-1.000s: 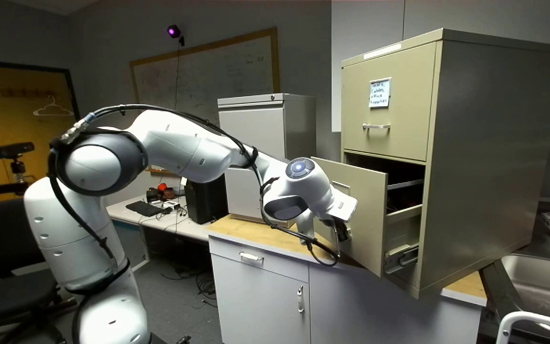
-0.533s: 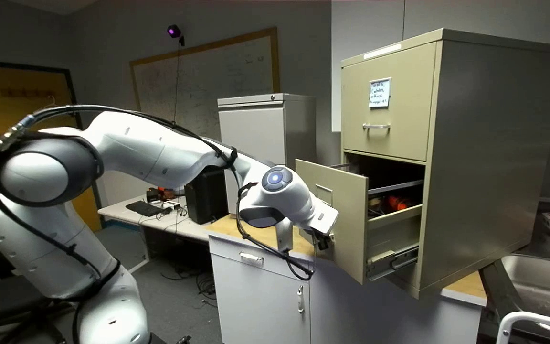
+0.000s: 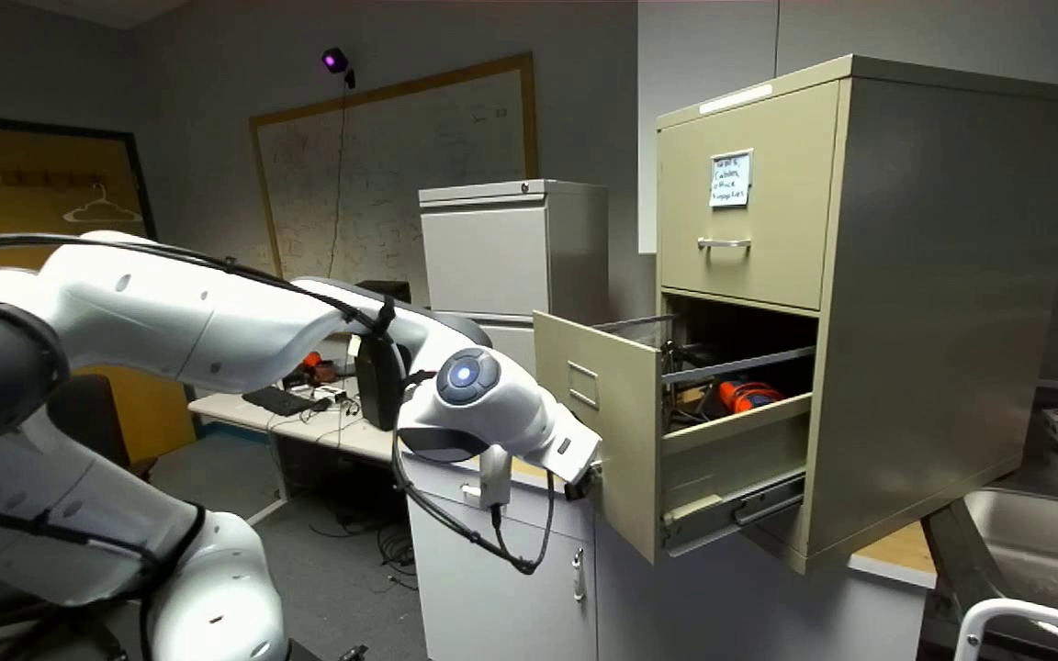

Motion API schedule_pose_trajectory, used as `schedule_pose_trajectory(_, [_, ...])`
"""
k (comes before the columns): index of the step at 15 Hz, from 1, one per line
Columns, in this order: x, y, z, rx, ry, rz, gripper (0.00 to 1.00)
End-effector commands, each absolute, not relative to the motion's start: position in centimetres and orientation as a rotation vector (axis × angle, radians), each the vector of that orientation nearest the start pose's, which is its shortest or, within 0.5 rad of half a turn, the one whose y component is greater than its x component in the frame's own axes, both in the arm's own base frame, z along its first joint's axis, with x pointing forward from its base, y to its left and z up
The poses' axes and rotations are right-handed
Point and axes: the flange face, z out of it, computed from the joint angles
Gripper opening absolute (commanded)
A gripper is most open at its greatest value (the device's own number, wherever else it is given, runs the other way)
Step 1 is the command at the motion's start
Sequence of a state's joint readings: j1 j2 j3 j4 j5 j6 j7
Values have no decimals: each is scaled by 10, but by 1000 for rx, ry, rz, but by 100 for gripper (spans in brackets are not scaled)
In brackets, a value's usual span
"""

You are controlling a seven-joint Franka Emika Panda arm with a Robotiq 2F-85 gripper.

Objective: Open the bottom drawer of the file cabinet on the right

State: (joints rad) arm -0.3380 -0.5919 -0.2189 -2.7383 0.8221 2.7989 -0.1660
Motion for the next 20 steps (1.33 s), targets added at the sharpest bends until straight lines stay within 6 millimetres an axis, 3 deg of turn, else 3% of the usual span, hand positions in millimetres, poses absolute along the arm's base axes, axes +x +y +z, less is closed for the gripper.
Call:
schedule_pose_trajectory(1, [296, -189, 415, -2215, 1222, -852, 7])
schedule_pose_trajectory(2, [312, -202, 427, -2192, 1221, -852, 7])
schedule_pose_trajectory(6, [306, -209, 423, -2127, 1230, -788, 4])
schedule_pose_trajectory(8, [280, -192, 407, -2112, 1239, -760, 4])
schedule_pose_trajectory(10, [300, -210, 420, -2092, 1238, -749, 6])
schedule_pose_trajectory(11, [290, -205, 415, -2086, 1242, -734, 38])
schedule_pose_trajectory(12, [279, -196, 409, -2084, 1248, -715, 37])
schedule_pose_trajectory(13, [280, -197, 410, -2086, 1247, -695, 39])
schedule_pose_trajectory(14, [297, -204, 418, -2097, 1235, -648, 44])
schedule_pose_trajectory(16, [306, -189, 417, -2185, 1235, -555, 60])
schedule_pose_trajectory(18, [295, -176, 417, -2287, 1306, -598, 76])
schedule_pose_trajectory(20, [304, -173, 429, -2374, 1369, -586, 92])
